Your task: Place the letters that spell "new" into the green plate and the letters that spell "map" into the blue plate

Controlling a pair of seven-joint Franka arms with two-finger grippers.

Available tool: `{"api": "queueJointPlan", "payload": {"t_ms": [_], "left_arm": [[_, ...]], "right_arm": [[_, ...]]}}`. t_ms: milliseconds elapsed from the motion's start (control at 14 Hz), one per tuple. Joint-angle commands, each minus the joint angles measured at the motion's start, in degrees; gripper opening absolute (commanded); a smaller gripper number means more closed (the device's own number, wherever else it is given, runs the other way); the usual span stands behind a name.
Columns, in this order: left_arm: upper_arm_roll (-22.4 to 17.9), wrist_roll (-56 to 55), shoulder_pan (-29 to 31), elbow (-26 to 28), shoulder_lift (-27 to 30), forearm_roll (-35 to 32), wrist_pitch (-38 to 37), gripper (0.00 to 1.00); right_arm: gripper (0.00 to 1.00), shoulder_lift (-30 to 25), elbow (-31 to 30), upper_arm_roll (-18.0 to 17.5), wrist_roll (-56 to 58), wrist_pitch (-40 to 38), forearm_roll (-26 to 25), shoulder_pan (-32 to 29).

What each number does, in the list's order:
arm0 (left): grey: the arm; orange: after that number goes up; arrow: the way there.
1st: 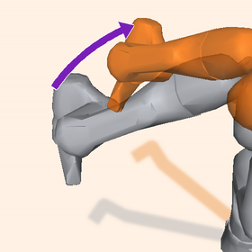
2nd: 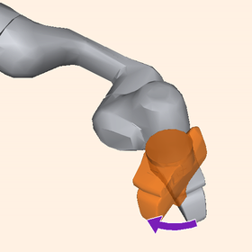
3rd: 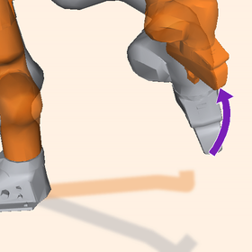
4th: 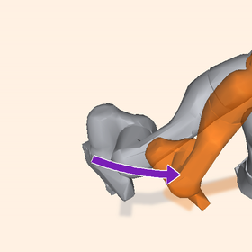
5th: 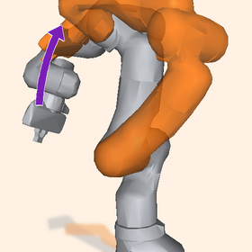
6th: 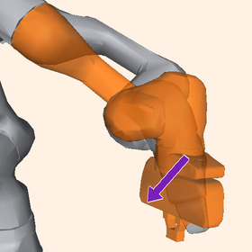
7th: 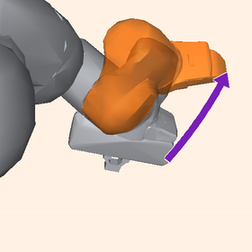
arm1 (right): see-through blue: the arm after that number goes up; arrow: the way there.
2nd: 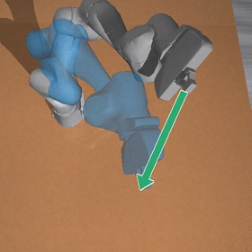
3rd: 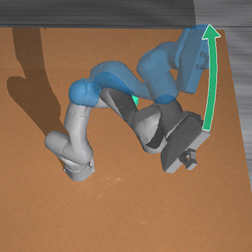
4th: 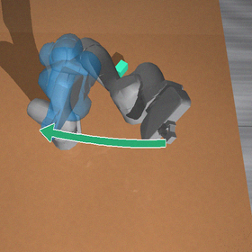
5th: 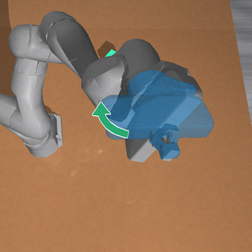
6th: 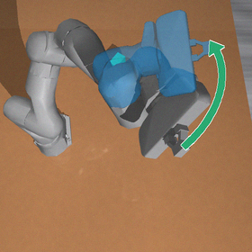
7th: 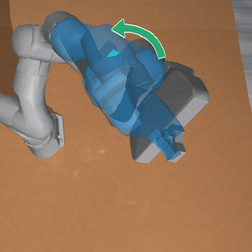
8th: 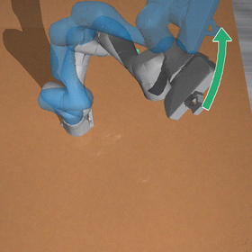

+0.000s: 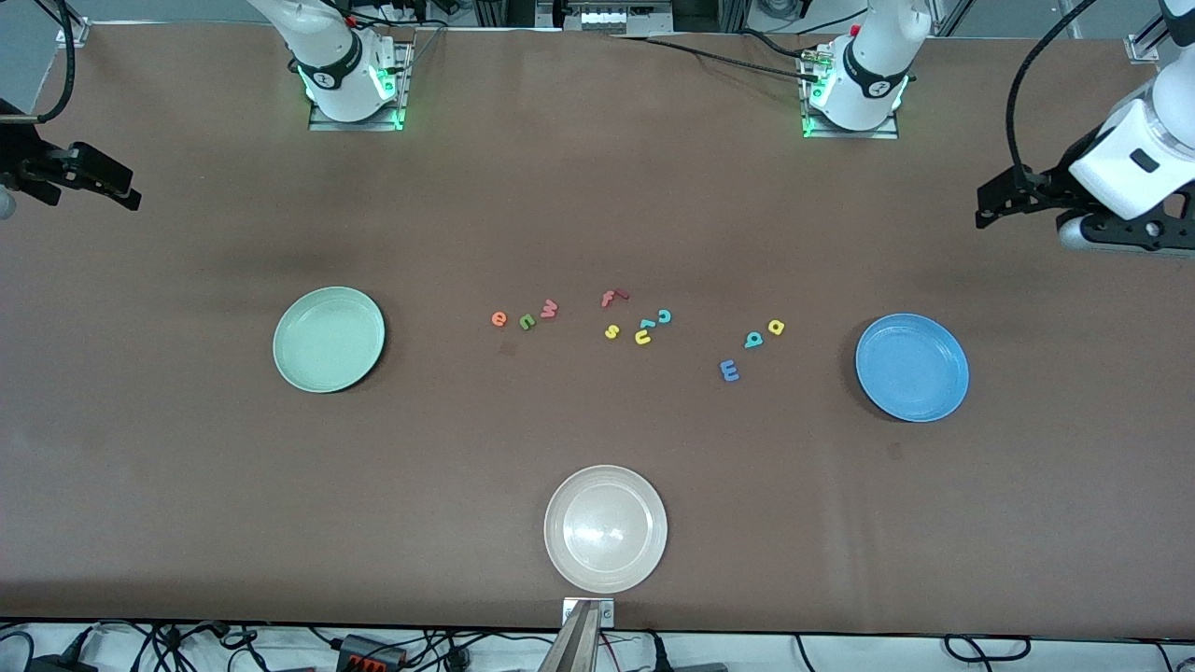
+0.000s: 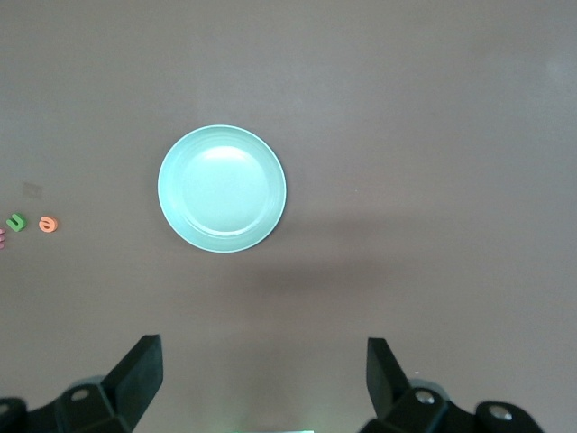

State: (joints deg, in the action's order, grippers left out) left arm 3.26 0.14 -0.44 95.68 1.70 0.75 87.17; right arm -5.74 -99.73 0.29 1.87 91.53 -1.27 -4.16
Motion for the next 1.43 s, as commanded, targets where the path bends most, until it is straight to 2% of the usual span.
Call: {"api": "queueJointPlan", "payload": {"t_ms": [0, 143, 287, 430, 645, 788, 932, 1218, 1362], "left_arm": [[1.7, -0.7, -0.4, -1.8, -2.4, 0.7, -2.4, 1.0], [1.7, -0.8, -1.3, -2.1, -6.0, 1.4, -1.5, 1.0], [2.0, -1.9, -3.5, -1.6, -8.8, 2.1, 2.7, 1.0], [2.2, -7.2, -4.3, -1.7, -11.5, 2.1, 6.2, 1.0], [2.2, -14.1, -7.5, -1.6, -14.9, 2.1, 11.6, 1.0], [2.1, -20.5, -11.0, -1.4, -17.9, 2.1, 16.3, 1.0], [2.1, -28.7, -13.6, -1.3, -22.1, 2.1, 21.9, 1.0], [2.0, -32.5, -16.7, -1.0, -29.4, 1.8, 32.9, 1.0], [2.1, -33.7, -17.0, -1.1, -32.7, 1.8, 35.7, 1.0]], "right_arm": [[1.0, -0.7, -0.3, -0.2, 0.5, -0.5, 0.6, -0.6], [1.0, -0.6, -0.3, -0.2, 0.5, -0.5, 0.6, -0.6], [1.0, -0.2, -0.4, -0.2, 0.5, -0.3, 0.7, -0.5], [1.0, 2.4, -1.6, -0.5, 0.3, 0.4, 0.7, 0.3], [1.0, 7.0, -6.9, -0.7, -0.4, 7.7, 1.5, 2.4], [1.0, 8.4, -11.2, -0.8, -0.5, 13.4, 2.8, 6.2], [1.0, 12.2, -11.3, -0.8, -0.5, 15.7, 2.8, 11.0], [1.0, 20.0, -11.2, -0.8, -0.5, 22.6, 5.1, 21.2], [1.0, 23.0, -11.2, -0.7, -4.8, 26.6, 6.9, 24.8]]}}
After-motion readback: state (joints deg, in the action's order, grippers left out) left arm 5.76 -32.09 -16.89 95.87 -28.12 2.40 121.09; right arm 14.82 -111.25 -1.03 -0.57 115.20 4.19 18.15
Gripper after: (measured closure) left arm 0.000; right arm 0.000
